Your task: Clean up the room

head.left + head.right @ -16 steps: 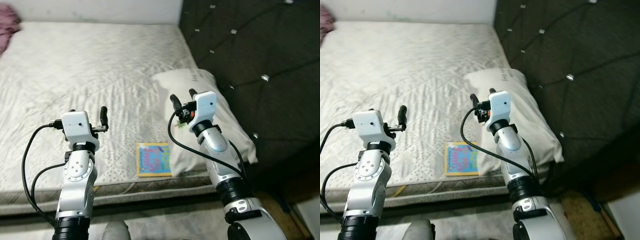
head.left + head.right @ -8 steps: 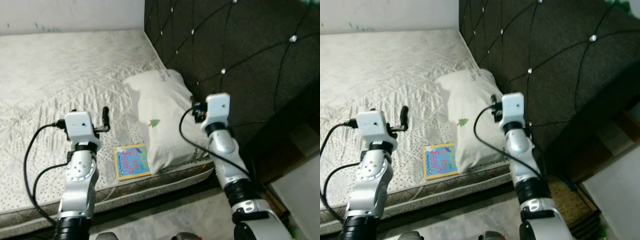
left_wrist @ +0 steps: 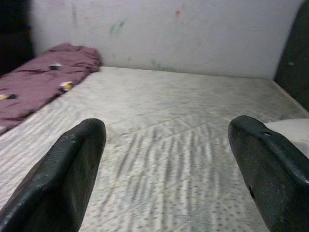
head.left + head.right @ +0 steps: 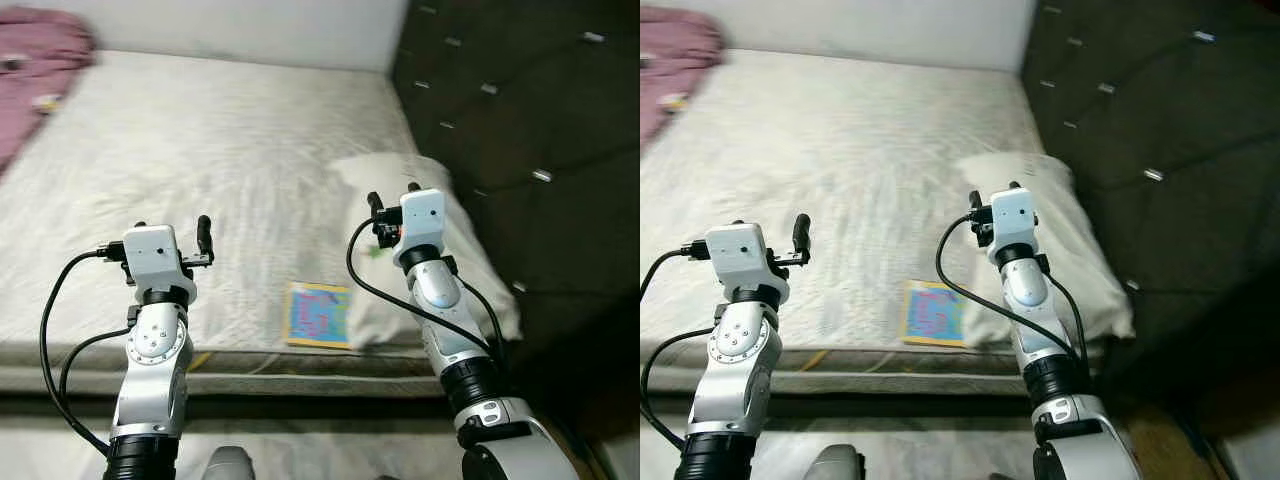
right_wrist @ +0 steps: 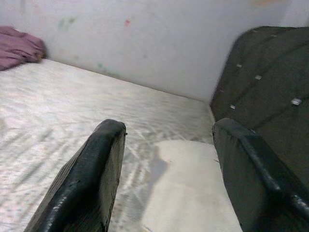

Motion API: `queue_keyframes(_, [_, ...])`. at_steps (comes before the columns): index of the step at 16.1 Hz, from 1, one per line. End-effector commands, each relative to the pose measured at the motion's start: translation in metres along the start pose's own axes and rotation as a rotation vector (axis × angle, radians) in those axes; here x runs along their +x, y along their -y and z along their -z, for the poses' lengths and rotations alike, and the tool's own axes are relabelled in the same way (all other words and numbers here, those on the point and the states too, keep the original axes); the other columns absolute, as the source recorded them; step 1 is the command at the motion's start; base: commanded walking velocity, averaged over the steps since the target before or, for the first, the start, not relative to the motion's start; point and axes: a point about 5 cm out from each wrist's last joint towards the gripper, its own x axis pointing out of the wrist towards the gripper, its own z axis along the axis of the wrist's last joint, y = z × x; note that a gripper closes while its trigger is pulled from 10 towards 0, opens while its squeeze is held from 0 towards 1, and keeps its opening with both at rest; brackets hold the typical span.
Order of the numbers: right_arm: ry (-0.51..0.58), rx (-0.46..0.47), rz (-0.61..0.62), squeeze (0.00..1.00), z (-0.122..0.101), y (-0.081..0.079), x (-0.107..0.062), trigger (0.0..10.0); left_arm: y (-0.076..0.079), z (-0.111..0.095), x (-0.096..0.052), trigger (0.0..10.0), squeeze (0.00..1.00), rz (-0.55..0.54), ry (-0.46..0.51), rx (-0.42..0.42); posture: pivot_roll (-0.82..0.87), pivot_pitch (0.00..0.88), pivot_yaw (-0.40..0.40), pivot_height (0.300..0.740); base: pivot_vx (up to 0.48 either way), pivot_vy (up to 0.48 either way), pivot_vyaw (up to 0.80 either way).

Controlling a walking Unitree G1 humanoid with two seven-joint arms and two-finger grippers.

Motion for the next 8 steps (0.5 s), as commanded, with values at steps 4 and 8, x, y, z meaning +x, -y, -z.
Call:
queue_keyframes(4, [-0.012,0.035,0.026,0.0,0.0001,0.0042,0.0011,10.0,0.0032,0.0011,0.0003,10.0,0.0,0.021,-0.014,-0.042,0.01,0.0,-0.059,0.74,0.0,0.436,0.0])
queue_keyframes(8, [-0.017,0.056,0.018,0.0,0.0,0.0034,0.0016,10.0,0.0057,-0.0001,0.0003,10.0,0.0,0.044,-0.008,-0.068,0.01,0.0,-0.061,0.74,0.0,0.479,-0.3])
